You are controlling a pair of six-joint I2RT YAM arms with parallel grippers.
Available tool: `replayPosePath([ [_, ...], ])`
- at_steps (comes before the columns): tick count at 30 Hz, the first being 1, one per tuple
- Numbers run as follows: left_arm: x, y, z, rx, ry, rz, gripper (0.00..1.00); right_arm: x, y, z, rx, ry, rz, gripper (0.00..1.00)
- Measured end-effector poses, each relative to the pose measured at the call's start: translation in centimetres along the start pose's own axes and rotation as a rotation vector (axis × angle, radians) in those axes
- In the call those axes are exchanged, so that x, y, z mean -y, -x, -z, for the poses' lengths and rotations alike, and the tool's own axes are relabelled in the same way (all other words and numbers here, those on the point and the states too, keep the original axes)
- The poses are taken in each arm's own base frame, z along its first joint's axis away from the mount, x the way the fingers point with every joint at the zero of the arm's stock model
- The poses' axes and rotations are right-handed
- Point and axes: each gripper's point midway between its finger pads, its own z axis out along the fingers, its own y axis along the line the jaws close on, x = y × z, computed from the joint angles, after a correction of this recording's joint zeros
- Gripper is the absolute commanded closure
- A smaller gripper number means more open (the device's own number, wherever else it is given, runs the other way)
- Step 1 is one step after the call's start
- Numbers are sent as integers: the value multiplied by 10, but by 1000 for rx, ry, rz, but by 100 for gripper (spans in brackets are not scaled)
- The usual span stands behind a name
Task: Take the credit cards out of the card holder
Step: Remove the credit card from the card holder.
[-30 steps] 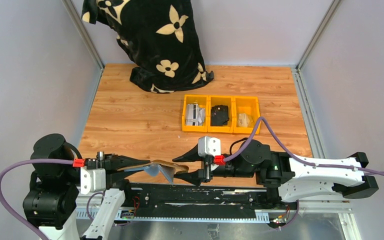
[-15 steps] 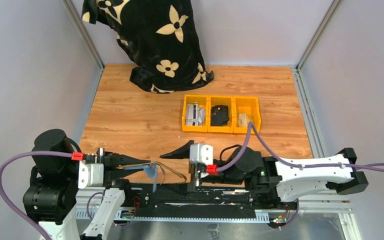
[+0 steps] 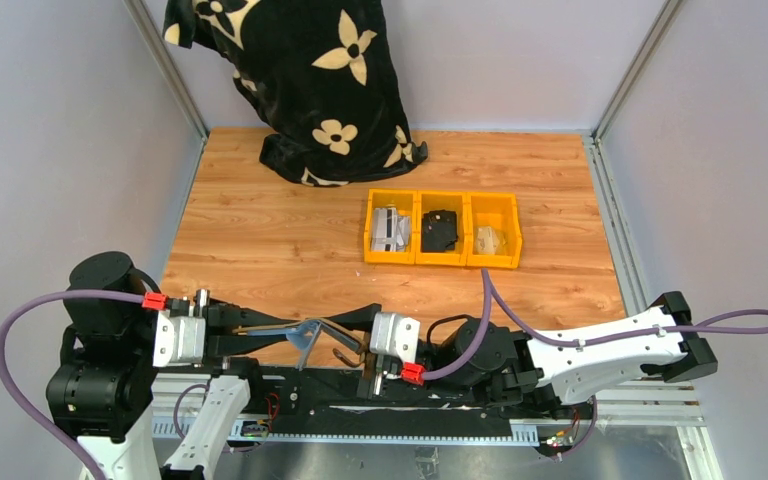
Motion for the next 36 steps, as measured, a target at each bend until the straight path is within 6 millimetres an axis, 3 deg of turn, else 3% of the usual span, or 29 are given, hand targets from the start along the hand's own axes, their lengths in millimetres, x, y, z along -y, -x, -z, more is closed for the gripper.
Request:
replayPosePath([
  [2, 0, 0, 0, 1, -1, 5, 100, 0, 0, 0, 0, 0, 4, 52],
  [6, 1, 1, 0, 5, -6, 19, 100, -3, 1, 3, 2, 21, 5, 73],
  [9, 3, 1, 0, 10, -13, 34, 100, -7, 1, 5, 1, 49, 6, 81],
  [11, 4, 2, -1, 13, -18, 42, 100, -10, 2, 6, 1, 69, 8, 97],
  [18, 12, 8, 0, 22, -37, 73, 100, -31, 10, 9, -11, 230, 33, 100],
  [19, 14, 11, 0, 22, -39, 71, 100, -33, 12, 9, -16, 263, 35, 97],
  [20, 15, 12, 0, 23, -40, 68, 100, -34, 14, 10, -20, 281, 34, 87],
  [21, 16, 13, 0, 23, -40, 68, 100, -36, 15, 10, -26, 299, 34, 68],
  [23, 17, 15, 0, 23, -41, 70, 100, -37, 16, 11, -38, 322, 30, 41],
  [24, 17, 15, 0, 23, -40, 72, 100, -37, 16, 11, -44, 331, 28, 34],
  [36, 17, 14, 0, 22, -41, 106, 100, -40, 18, 22, -62, 374, 15, 28],
])
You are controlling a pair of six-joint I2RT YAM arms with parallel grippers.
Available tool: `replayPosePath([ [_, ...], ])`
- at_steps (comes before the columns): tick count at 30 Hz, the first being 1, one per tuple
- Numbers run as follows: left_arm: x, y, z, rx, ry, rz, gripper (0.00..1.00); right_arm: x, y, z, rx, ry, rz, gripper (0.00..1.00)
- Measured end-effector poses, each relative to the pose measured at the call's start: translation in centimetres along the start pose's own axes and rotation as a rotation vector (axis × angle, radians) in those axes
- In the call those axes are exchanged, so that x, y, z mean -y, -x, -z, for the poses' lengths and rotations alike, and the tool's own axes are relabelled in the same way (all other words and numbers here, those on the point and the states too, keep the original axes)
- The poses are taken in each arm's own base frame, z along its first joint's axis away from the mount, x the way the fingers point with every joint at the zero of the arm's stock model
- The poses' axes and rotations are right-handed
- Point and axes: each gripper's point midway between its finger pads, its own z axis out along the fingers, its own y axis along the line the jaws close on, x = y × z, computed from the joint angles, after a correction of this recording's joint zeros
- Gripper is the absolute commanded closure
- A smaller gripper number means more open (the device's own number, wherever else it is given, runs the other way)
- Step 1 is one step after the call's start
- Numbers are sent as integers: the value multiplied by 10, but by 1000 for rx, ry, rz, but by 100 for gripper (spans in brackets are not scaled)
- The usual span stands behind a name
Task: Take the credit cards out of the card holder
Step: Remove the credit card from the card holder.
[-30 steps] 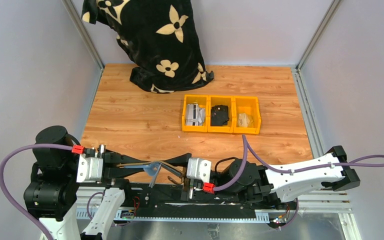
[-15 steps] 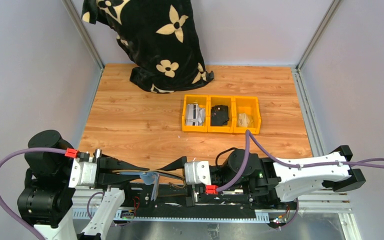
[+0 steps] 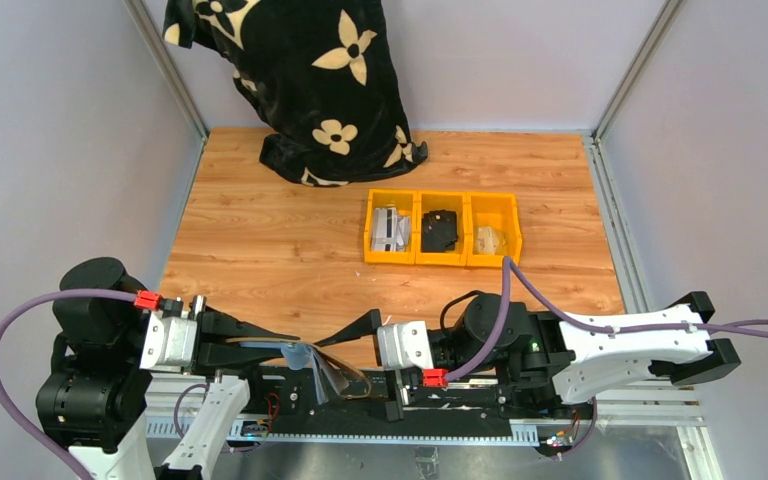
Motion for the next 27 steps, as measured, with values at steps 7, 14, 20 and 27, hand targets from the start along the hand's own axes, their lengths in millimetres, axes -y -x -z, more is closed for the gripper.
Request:
replayPosePath([
  [7, -3, 0, 0, 0, 0, 8, 100, -7, 7, 8, 6, 41, -1, 23],
  [14, -4, 0, 0, 0, 0, 10, 100, -16, 12, 10, 4, 101, -5, 23],
  [20, -6, -1, 0, -1, 1, 15, 100, -12, 12, 6, 3, 75, -21, 21],
  [27, -15, -3, 1, -12, 22, 24, 100, 6, 7, 1, -17, -40, -29, 19],
])
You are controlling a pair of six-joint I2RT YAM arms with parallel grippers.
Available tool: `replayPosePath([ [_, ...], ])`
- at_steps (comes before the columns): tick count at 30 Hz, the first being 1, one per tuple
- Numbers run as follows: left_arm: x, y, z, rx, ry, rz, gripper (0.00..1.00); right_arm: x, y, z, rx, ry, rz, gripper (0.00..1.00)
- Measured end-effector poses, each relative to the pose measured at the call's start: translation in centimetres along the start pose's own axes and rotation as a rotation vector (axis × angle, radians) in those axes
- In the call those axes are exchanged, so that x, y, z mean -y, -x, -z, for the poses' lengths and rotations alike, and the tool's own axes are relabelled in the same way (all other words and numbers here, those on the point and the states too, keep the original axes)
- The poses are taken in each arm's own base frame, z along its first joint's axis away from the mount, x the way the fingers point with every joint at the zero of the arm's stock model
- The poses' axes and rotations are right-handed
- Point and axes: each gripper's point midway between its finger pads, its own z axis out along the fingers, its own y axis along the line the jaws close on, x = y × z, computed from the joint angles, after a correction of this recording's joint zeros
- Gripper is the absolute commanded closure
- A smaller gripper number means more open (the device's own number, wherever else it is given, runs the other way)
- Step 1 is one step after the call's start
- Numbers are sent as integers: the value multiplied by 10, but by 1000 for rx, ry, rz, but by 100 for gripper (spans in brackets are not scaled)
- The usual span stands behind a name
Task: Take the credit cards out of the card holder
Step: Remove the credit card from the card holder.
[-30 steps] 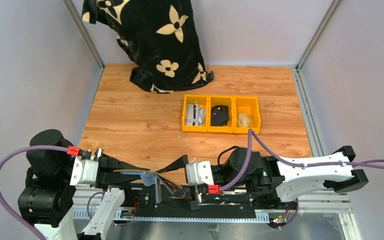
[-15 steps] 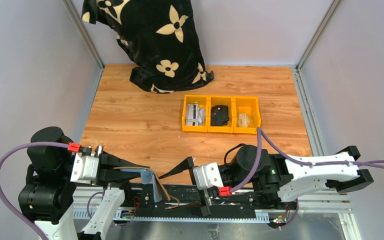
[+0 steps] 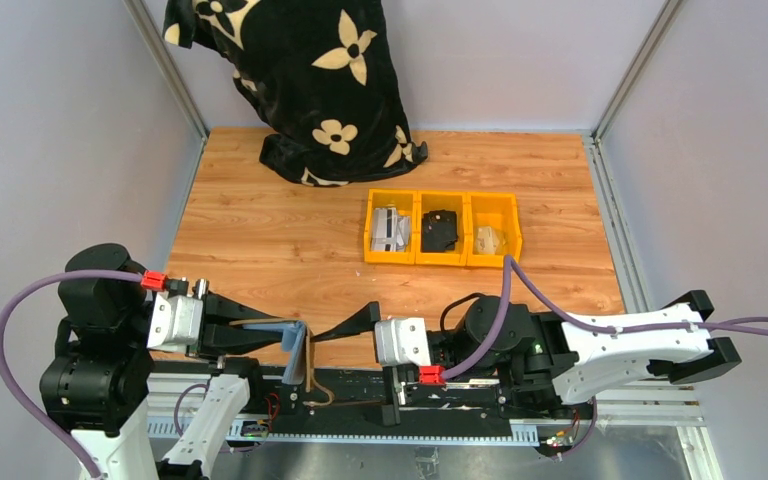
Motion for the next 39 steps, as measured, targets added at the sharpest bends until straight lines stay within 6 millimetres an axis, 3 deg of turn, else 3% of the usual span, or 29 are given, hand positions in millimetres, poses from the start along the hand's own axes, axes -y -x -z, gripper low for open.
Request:
replayPosePath([
  [7, -6, -1, 0, -6, 10, 3, 100, 26, -3, 7, 5, -218, 20, 19],
  [12, -6, 0, 0, -4, 7, 2, 100, 28, -10, 22, 1, -313, 40, 18],
  [14, -6, 0, 0, -4, 7, 3, 100, 29, -8, 25, 8, -328, 45, 25],
  [16, -6, 0, 0, -4, 7, 2, 100, 30, -6, 27, 14, -334, 48, 30],
  [23, -6, 0, 0, -4, 7, 2, 100, 34, 6, 36, 44, -342, 50, 32],
  [31, -5, 1, 0, -3, 7, -2, 100, 29, 5, 35, 41, -314, 60, 26],
  [39, -5, 2, 0, -3, 6, -3, 100, 16, 4, 37, 32, -229, 66, 27],
])
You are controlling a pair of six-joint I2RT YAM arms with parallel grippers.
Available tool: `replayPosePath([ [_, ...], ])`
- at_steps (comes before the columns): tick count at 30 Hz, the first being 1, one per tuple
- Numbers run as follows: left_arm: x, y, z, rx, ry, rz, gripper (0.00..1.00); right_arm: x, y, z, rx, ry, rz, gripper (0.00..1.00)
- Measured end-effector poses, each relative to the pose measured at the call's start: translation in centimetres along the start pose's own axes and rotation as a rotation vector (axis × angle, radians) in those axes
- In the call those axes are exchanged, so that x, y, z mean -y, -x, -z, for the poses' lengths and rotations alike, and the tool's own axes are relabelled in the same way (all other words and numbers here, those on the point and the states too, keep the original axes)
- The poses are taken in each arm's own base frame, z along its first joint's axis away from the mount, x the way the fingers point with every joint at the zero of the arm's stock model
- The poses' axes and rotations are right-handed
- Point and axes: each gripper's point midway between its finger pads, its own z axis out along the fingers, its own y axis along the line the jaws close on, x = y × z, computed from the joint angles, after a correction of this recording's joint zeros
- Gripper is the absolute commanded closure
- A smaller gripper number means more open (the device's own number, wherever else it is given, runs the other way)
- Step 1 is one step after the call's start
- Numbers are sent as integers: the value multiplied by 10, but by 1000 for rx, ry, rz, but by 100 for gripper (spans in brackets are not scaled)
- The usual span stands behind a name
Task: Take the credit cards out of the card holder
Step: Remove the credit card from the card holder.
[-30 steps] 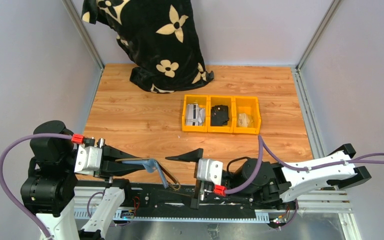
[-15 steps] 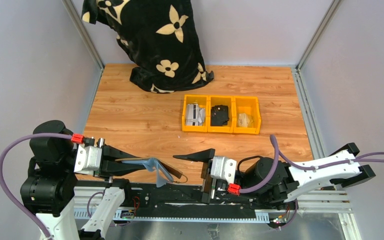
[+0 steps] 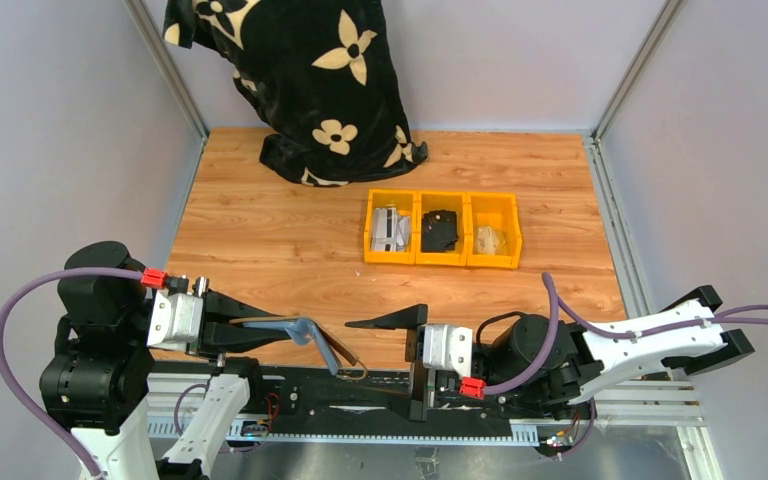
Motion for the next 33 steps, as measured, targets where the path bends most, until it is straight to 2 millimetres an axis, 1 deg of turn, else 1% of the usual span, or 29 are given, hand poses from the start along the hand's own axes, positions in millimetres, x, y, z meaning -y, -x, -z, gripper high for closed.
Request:
replayPosePath([
  [4, 0, 0, 0, 0, 0, 0, 100, 0, 0, 0, -1, 0, -4, 29],
  [9, 1, 0, 0, 0, 0, 5, 100, -2, -4, -3, -11, 2, 1, 37],
  [11, 1, 1, 0, 0, 0, 4, 100, -2, -4, -3, -13, 1, 6, 41],
  [13, 1, 1, 0, 0, 0, 5, 100, -1, -2, -3, -12, 0, 11, 50],
  [15, 1, 1, 0, 0, 0, 6, 100, 0, -2, -3, -15, 1, 18, 56],
  [17, 1, 1, 0, 0, 0, 7, 100, 0, -1, -4, -22, 7, 26, 59],
  [22, 1, 1, 0, 0, 0, 9, 100, -3, -2, -5, -35, 26, 41, 65],
  [26, 1, 1, 0, 0, 0, 10, 100, -3, -2, -5, -41, 28, 52, 67],
  [33, 2, 1, 0, 0, 0, 14, 100, -4, -2, -7, -41, 35, 60, 66],
])
